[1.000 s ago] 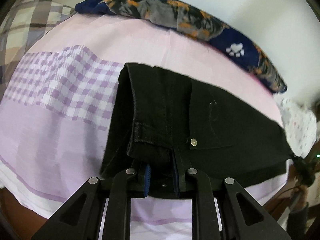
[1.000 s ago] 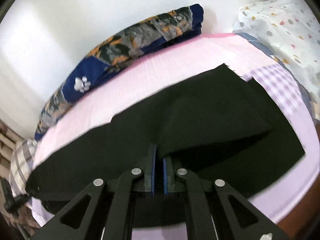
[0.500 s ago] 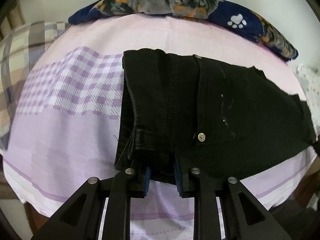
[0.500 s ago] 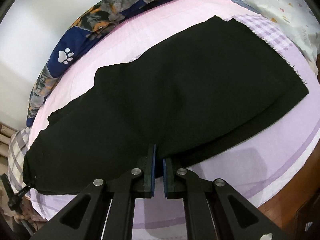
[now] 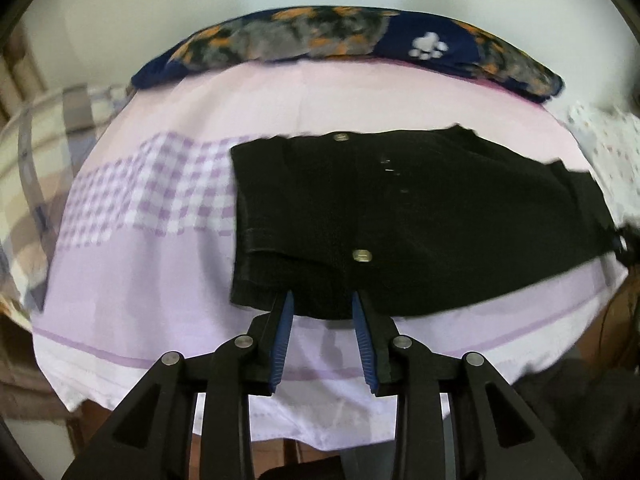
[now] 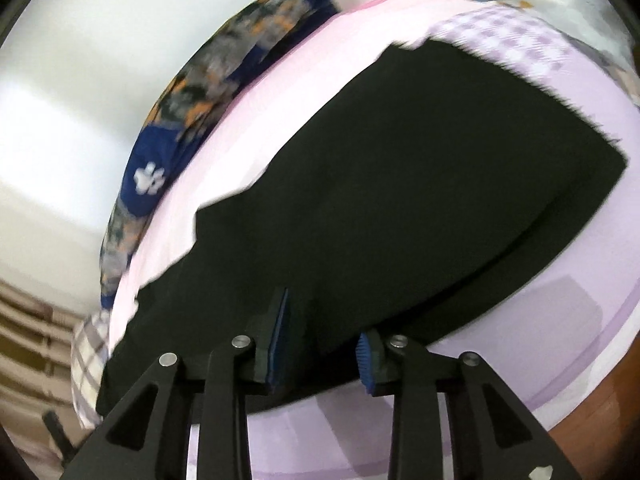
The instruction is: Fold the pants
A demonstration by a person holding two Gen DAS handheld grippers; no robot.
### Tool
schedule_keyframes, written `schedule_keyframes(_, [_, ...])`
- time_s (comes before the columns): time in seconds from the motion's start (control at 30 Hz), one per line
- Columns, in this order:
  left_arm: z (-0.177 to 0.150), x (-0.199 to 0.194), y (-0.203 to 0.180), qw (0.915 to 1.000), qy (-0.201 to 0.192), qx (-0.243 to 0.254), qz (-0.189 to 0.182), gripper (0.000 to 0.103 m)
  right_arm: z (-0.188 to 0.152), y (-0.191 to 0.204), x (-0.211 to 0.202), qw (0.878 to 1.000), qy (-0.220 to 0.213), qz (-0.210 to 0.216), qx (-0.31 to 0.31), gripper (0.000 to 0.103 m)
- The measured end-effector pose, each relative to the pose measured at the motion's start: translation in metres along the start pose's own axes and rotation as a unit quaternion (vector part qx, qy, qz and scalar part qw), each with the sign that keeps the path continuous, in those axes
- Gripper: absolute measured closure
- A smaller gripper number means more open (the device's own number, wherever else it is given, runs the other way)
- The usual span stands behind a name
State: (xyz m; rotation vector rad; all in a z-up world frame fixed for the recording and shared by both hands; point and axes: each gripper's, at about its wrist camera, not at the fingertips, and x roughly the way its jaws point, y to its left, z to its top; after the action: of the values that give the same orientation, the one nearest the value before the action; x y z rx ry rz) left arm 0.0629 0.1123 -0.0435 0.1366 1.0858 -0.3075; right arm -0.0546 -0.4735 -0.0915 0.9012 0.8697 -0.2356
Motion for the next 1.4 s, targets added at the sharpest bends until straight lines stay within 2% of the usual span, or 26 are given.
schedule_keyframes(0.13, [0.006,-0.01,-0.033,0.9988,-0.016,0.04,-0.025,0.071,0.025,-0.033,-0.005,0.999,-0.022,-0.003,0.036,0.073])
schedule_keyframes(0.23, [0.017,-0.011,-0.069,0.9952,-0.027,0.066,-0.068,0.07,0.039,-0.055,-0.005,0.998,-0.022,0.011,0.06,0.073])
schedule_keyframes(0.3, [0.027,-0.005,-0.102,0.9897,-0.028,0.096,-0.103,0.07,0.045,-0.063,-0.005,0.997,-0.021,0.019,0.072,0.073])
schedule_keyframes(0.4, [0.042,0.007,-0.158,0.9773,-0.027,0.147,-0.15,0.067,0.054,-0.071,-0.008,0.997,-0.018,0.022,0.078,0.073])
schedule_keyframes(0.47, [0.052,0.02,-0.204,0.9646,-0.024,0.186,-0.186,0.067,0.059,-0.073,-0.009,0.996,-0.016,0.024,0.08,0.073])
schedule_keyframes(0.5, [0.054,0.024,-0.218,0.9607,-0.023,0.196,-0.195,0.067,0.06,-0.073,-0.009,0.996,-0.015,0.025,0.079,0.078])
schedule_keyframes(0.53, [0.056,0.029,-0.236,0.9559,-0.022,0.208,-0.206,0.066,0.062,-0.073,-0.009,0.997,-0.009,0.024,0.078,0.088])
schedule_keyframes(0.6, [0.058,0.04,-0.274,0.9441,-0.012,0.238,-0.228,0.066,0.064,-0.072,-0.011,0.997,-0.003,0.022,0.079,0.093])
schedule_keyframes(0.77, [0.048,0.058,-0.349,0.9193,-0.007,0.306,-0.248,0.066,0.072,-0.067,-0.023,0.995,-0.007,0.035,0.09,0.098])
schedule_keyframes(0.9, [0.038,0.07,-0.386,0.9068,-0.001,0.335,-0.256,0.066,0.081,-0.062,-0.037,0.994,-0.02,0.055,0.094,0.098])
schedule_keyframes(1.0, [0.034,0.082,-0.407,0.9056,0.001,0.344,-0.248,0.066,0.085,-0.06,-0.044,0.994,-0.023,0.063,0.089,0.098])
schedule_keyframes(1.07, [0.034,0.089,-0.417,0.9102,-0.002,0.34,-0.236,0.066,0.084,-0.061,-0.045,0.993,-0.019,0.067,0.091,0.098])
schedule_keyframes(1.13, [0.038,0.094,-0.422,0.9134,0.005,0.328,-0.241,0.068,0.083,-0.063,-0.046,0.993,-0.02,0.069,0.088,0.098])
schedule_keyframes(1.27, [0.045,0.104,-0.429,0.9166,0.007,0.323,-0.235,0.095,0.081,-0.068,-0.045,0.992,-0.018,0.082,0.095,0.098])
schedule_keyframes(1.4, [0.047,0.104,-0.428,0.9208,-0.005,0.318,-0.226,0.099,0.083,-0.074,-0.041,0.993,-0.005,0.084,0.084,0.093])
